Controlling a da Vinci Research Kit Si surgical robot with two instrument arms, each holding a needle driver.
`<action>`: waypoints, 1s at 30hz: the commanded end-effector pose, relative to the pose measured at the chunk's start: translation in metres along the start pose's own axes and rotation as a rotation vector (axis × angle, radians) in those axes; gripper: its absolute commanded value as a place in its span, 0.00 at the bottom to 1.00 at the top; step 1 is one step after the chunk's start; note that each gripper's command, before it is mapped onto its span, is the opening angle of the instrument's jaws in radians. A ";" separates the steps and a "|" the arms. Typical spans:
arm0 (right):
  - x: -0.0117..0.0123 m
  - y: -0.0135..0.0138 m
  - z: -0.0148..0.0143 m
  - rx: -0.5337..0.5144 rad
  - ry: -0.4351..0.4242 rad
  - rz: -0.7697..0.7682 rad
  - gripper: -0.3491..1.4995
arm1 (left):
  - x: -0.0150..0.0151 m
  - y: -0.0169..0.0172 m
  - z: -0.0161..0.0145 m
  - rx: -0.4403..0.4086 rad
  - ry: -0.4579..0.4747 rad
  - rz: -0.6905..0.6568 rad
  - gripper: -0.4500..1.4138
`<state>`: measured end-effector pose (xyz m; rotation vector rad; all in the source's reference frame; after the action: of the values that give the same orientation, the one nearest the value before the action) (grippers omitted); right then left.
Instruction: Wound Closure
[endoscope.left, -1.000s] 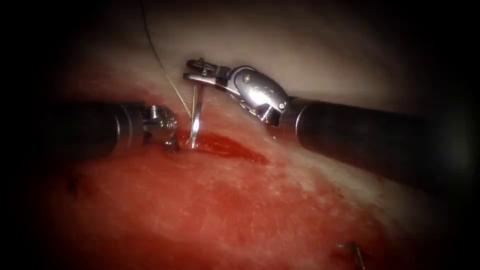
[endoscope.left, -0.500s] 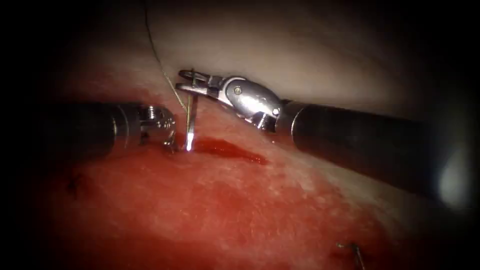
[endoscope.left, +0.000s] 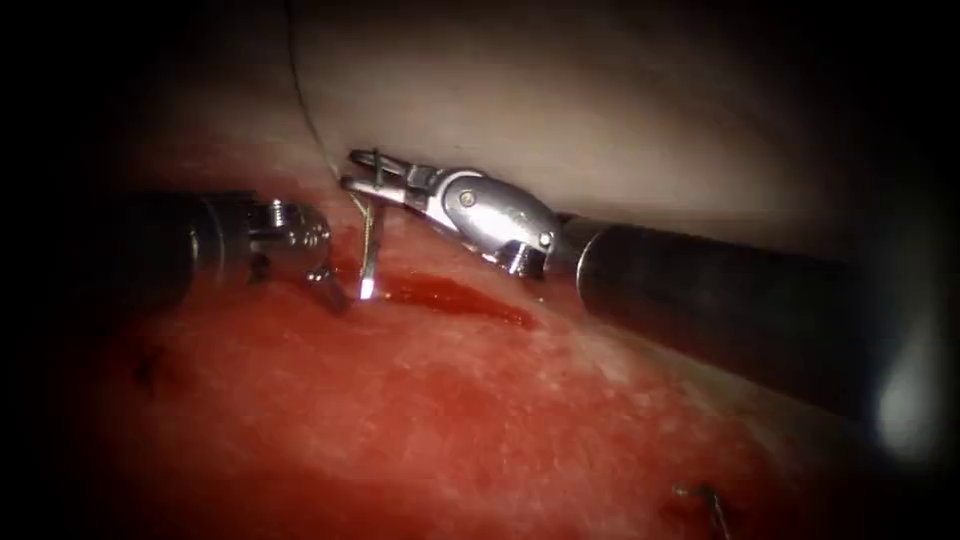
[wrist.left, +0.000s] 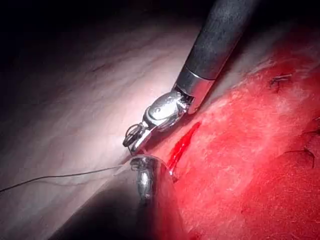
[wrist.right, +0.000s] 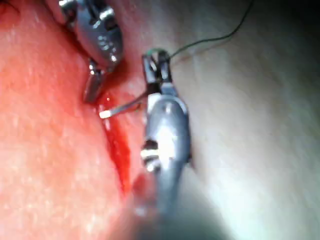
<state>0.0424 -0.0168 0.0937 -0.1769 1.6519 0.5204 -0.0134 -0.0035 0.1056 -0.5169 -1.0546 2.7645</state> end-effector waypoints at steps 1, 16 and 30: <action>-0.0006 -0.0003 0.0009 0.002 0.002 -0.001 0.00 | 0.0002 -0.0003 0.0006 0.001 0.001 0.001 0.00; -0.0004 0.0005 -0.0003 0.002 -0.001 0.002 0.00 | 0.0000 0.0056 0.0010 0.035 0.055 0.001 0.00; -0.0003 0.0005 0.0003 -0.016 -0.002 0.189 0.00 | 0.0016 0.0095 0.0028 0.056 0.142 -0.006 0.00</action>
<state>0.0415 -0.0164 0.0939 -0.0290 1.6646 0.6857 -0.0154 -0.0119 0.1004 -0.6889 -0.9418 2.6973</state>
